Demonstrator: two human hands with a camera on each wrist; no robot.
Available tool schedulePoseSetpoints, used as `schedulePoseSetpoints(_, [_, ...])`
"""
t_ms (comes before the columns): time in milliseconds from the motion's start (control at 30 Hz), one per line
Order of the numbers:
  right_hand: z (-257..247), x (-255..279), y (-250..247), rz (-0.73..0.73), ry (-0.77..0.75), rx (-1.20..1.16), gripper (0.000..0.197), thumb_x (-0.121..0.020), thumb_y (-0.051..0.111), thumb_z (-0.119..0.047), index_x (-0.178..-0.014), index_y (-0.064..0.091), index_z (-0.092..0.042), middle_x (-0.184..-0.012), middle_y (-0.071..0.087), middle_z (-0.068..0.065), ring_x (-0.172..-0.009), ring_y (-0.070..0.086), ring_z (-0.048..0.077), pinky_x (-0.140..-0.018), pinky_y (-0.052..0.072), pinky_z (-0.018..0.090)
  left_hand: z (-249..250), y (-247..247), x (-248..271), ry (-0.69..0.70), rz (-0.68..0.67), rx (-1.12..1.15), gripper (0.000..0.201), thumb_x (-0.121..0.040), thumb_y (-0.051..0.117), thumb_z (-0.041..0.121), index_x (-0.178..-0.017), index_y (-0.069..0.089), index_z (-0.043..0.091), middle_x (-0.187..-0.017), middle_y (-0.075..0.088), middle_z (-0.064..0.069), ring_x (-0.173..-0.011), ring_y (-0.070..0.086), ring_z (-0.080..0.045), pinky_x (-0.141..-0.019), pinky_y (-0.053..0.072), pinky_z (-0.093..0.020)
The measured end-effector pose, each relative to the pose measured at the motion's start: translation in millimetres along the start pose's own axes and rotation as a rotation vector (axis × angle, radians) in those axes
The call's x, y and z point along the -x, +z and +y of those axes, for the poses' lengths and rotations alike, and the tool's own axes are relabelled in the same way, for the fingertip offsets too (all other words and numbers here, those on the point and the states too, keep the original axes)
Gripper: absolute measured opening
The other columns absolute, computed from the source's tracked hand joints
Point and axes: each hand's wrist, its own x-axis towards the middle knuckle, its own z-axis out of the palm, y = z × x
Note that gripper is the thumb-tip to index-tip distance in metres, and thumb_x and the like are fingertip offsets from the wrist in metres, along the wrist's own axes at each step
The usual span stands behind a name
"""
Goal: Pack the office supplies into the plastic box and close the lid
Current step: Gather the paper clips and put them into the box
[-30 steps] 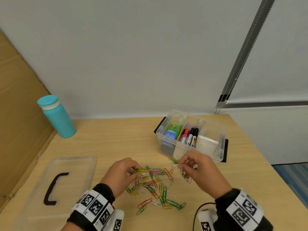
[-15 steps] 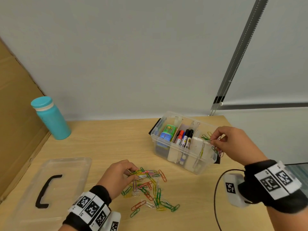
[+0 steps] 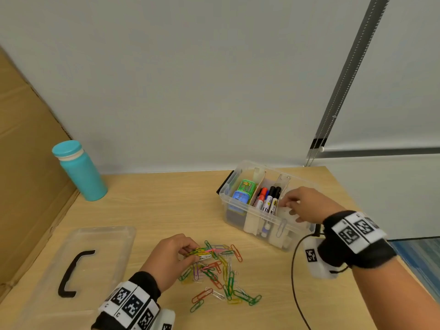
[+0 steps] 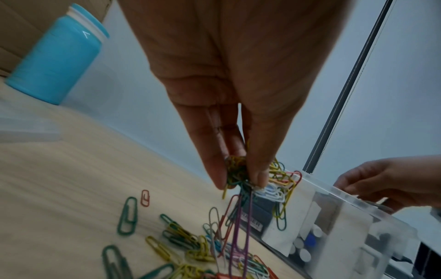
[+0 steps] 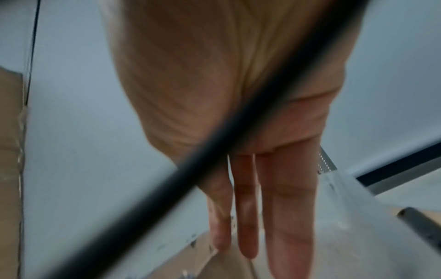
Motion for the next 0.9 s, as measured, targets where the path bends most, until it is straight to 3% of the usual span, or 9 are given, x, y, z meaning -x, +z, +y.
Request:
schedulePoseSetpoints(100, [16.9, 22.2, -3.7, 0.385, -0.025, -0.088, 0.02, -0.096, 0.045, -0.014, -0.097, 0.065, -0.018, -0.104, 0.063, 0.004, -0.079, 0.063, 0.017, -0.066, 0.054, 0.03, -7.4, -1.8, 2.2, -0.021, 0.009, -0.006, 0.02, -0.08, 0.072, 0.022, -0.082, 0.062, 0.04, -0.086, 0.064, 0.014, -0.081, 0.057, 0.004, -0.071, 0.04, -0.004])
schedulePoseSetpoints(167, [31.8, 31.3, 3.7, 0.601, 0.056, 0.06, 0.025, -0.097, 0.044, -0.023, -0.114, 0.059, -0.014, -0.118, 0.055, 0.01, -0.09, 0.057, 0.025, -0.074, 0.048, 0.033, -9.6, -1.8, 2.8, -0.032, 0.015, -0.001, 0.016, -0.08, 0.072, 0.021, -0.084, 0.065, 0.035, -0.086, 0.064, 0.013, -0.082, 0.057, 0.002, -0.071, 0.04, -0.003])
schedulePoseSetpoints(233, [42.3, 32.6, 21.1, 0.498, 0.179, 0.069, 0.04, -0.099, 0.036, -0.032, -0.13, 0.045, -0.009, -0.129, 0.046, 0.017, -0.104, 0.053, 0.034, -0.084, 0.045, 0.041, -10.3, -0.8, 3.0, -0.038, 0.02, 0.007, 0.013, -0.08, 0.073, 0.021, -0.086, 0.067, 0.032, -0.086, 0.065, 0.012, -0.083, 0.057, 0.001, -0.071, 0.039, -0.003])
schedulePoseSetpoints(300, [45.1, 27.5, 41.9, 0.369, 0.196, -0.03, 0.045, -0.101, 0.029, -0.031, -0.136, 0.035, -0.005, -0.13, 0.047, 0.021, -0.104, 0.054, 0.034, -0.082, 0.042, 0.038, -11.2, -0.1, 4.0, -0.041, 0.025, 0.012, 0.012, -0.08, 0.073, 0.022, -0.087, 0.069, 0.03, -0.085, 0.065, 0.012, -0.082, 0.057, 0.0, -0.071, 0.04, -0.003])
schedulePoseSetpoints(400, [42.4, 18.8, 58.8, 0.424, 0.164, -0.059, 0.046, -0.101, 0.027, -0.027, -0.141, 0.029, -0.005, -0.127, 0.051, 0.019, -0.098, 0.057, 0.032, -0.072, 0.037, 0.032, -12.0, 0.2, 5.7, -0.046, 0.025, 0.028, 0.011, -0.08, 0.073, 0.022, -0.088, 0.07, 0.029, -0.085, 0.064, 0.013, -0.083, 0.058, 0.0, -0.072, 0.042, -0.006])
schedulePoseSetpoints(600, [28.2, 4.8, 67.1, 0.461, 0.108, -0.022, 0.046, -0.1, 0.026, -0.028, -0.141, 0.029, -0.006, -0.122, 0.056, 0.016, -0.095, 0.06, 0.031, -0.071, 0.042, 0.033, -5.7, -2.8, 8.6, -0.043, 0.03, 0.04, 0.014, -0.081, 0.072, 0.023, -0.086, 0.067, 0.036, -0.086, 0.064, 0.015, -0.083, 0.057, 0.002, -0.068, 0.041, -0.005])
schedulePoseSetpoints(667, [21.3, 1.0, 71.0, 0.454, 0.083, -0.016, 0.047, -0.1, 0.026, -0.029, -0.141, 0.028, -0.006, -0.122, 0.056, 0.016, -0.094, 0.061, 0.029, -0.073, 0.045, 0.034, -2.5, -4.4, 8.1, -0.031, 0.033, 0.052, 0.015, -0.081, 0.072, 0.023, -0.085, 0.068, 0.036, -0.085, 0.064, 0.015, -0.084, 0.057, 0.002, -0.067, 0.041, -0.005])
schedulePoseSetpoints(833, [3.1, -4.8, 73.2, 0.393, 0.015, 0.017, 0.051, -0.101, 0.024, -0.029, -0.148, 0.018, -0.008, -0.126, 0.054, 0.015, -0.098, 0.06, 0.028, -0.07, 0.037, 0.029, 4.8, -5.8, 6.2, -0.011, 0.03, 0.083, 0.013, -0.081, 0.072, 0.021, -0.083, 0.07, 0.034, -0.082, 0.064, 0.013, -0.088, 0.054, 0.003, -0.064, 0.041, -0.005])
schedulePoseSetpoints(900, [-1.4, -7.9, 72.4, 0.34, -0.015, 0.034, 0.054, -0.101, 0.023, -0.034, -0.149, 0.015, -0.01, -0.13, 0.051, 0.013, -0.101, 0.06, 0.028, -0.073, 0.042, 0.031, 5.7, -5.5, 5.9, -0.017, 0.023, 0.086, 0.015, -0.08, 0.072, 0.022, -0.081, 0.068, 0.036, -0.082, 0.064, 0.013, -0.088, 0.054, 0.003, -0.064, 0.041, -0.006])
